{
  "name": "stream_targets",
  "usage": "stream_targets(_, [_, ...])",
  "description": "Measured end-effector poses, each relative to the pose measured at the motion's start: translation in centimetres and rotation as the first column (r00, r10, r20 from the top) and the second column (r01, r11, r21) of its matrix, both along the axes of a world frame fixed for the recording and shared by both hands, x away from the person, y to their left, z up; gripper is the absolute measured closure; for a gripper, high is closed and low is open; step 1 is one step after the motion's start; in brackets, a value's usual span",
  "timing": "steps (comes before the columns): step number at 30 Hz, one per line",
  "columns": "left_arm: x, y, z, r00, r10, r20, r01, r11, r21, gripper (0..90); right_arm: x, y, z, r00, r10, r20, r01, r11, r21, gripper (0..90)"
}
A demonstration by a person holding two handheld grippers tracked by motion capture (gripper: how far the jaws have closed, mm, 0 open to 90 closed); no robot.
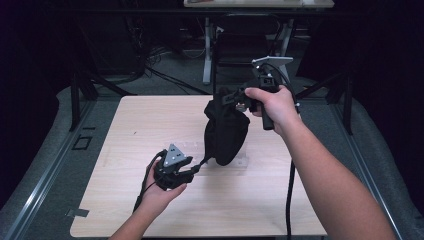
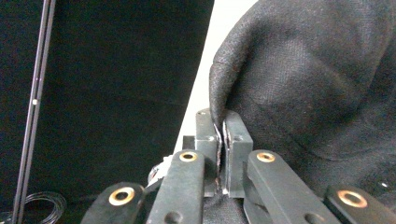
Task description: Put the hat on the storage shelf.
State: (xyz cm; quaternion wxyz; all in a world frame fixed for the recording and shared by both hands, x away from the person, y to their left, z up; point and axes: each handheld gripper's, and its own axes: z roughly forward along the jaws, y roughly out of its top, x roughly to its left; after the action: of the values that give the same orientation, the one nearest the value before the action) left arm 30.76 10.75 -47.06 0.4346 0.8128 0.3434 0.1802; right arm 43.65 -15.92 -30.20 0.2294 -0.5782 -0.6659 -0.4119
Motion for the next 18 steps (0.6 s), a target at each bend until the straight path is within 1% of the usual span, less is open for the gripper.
stream_targets(1, [0.0, -0.1, 0.1, 1.0000, -0.004, 0.000, 0.004, 1.0000, 0.002, 62.7, 0.0, 0.0, 0.0, 1.0000, 0.007, -0.003, -0.006, 1.0000, 0.001, 87.1])
stream_targets(2, [0.0, -0.2, 0.2, 1.0000, -0.007, 0.004, 0.007, 1.0000, 0.000, 63.6, 0.0, 0.2, -0.1, 1.0000, 0.003, -0.001, -0.003, 1.0000, 0.005, 87.0])
stream_targets(3, [0.0, -0.3, 0.3, 0.9999, -0.011, 0.004, 0.011, 0.9999, 0.006, 64.6, 0.0, 0.3, -0.1, 1.0000, -0.003, 0.000, 0.003, 0.9999, 0.014, 87.0])
stream_targets(4, [0.0, -0.5, 0.4, 0.9999, -0.015, 0.006, 0.015, 0.9999, -0.001, 65.0, 0.1, 0.5, -0.2, 1.0000, 0.000, -0.001, 0.000, 0.9998, 0.018, 86.9])
stream_targets(8, [-0.1, -1.0, 0.5, 0.9993, -0.033, 0.017, 0.033, 0.9994, 0.004, 65.2, 0.2, 0.9, -0.3, 1.0000, 0.005, -0.002, -0.005, 0.9996, 0.028, 86.8])
stream_targets(11, [0.1, -1.4, 0.6, 0.9994, -0.030, 0.019, 0.030, 0.9995, 0.011, 65.4, 0.2, 1.2, -0.4, 0.9999, 0.011, -0.003, -0.011, 0.9991, 0.042, 86.7])
stream_targets(12, [0.1, -1.5, 0.7, 0.9994, -0.033, 0.014, 0.033, 0.9993, 0.018, 66.4, 0.2, 1.3, -0.4, 0.9999, 0.011, -0.005, -0.011, 0.9991, 0.042, 86.7])
stream_targets(14, [0.2, -1.7, 0.8, 0.9993, -0.033, 0.019, 0.032, 0.9990, 0.030, 68.8, 0.2, 1.5, -0.3, 0.9999, 0.015, -0.004, -0.015, 0.9990, 0.042, 86.6])
stream_targets(15, [0.2, -1.8, 0.7, 0.9992, -0.034, 0.023, 0.033, 0.9989, 0.034, 69.8, 0.2, 1.6, -0.3, 0.9999, 0.016, -0.005, -0.016, 0.9990, 0.041, 86.5])
stream_targets(18, [0.3, -2.0, 0.7, 0.9991, -0.038, 0.019, 0.038, 0.9986, 0.036, 71.5, 0.1, 1.7, -0.3, 0.9999, 0.014, 0.000, -0.014, 0.9991, 0.041, 86.5])
